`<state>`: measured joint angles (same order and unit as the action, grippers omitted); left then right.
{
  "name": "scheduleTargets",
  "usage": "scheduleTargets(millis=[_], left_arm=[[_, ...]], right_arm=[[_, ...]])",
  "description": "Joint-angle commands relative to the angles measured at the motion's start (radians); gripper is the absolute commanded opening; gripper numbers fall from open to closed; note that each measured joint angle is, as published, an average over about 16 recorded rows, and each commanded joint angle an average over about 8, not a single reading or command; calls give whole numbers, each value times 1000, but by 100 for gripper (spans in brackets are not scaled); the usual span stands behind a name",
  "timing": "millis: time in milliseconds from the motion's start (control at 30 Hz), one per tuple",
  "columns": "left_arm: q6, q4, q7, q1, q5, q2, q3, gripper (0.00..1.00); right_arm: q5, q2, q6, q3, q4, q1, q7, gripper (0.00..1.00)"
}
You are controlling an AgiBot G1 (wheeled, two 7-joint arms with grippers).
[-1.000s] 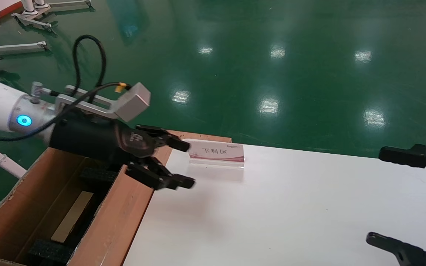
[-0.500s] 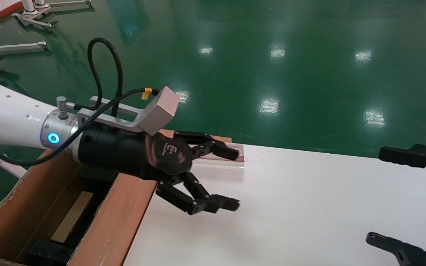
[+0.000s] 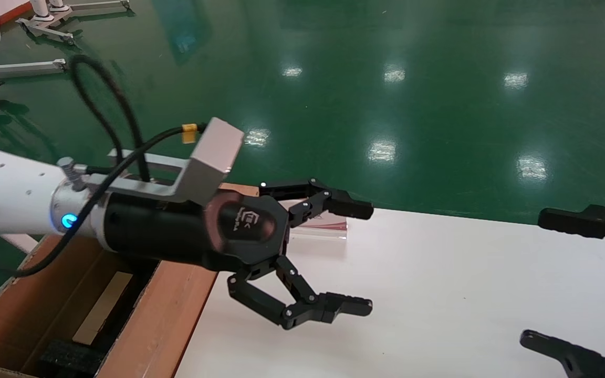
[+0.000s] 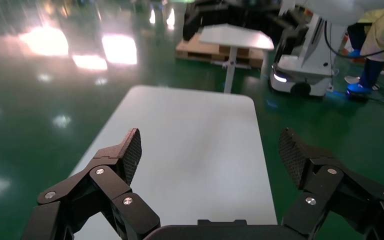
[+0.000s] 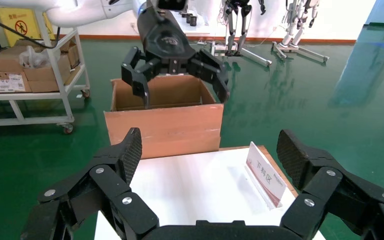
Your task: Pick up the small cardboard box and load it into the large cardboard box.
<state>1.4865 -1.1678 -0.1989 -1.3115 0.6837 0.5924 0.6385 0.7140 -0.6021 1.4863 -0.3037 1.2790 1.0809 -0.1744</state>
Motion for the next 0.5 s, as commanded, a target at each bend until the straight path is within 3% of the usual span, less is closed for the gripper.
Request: scheduleTargets(millis=[33, 333, 500], left_arm=[[2, -23, 2, 47, 9, 4, -72, 100], [9, -117, 11, 240, 46, 19, -364, 100], [11, -138, 13, 288, 54, 22, -437, 100]], right_arm=[[0, 0, 0, 0, 0, 0, 0, 100], [0, 0, 0, 0, 0, 0, 0, 100], [0, 0, 0, 0, 0, 0, 0, 100]])
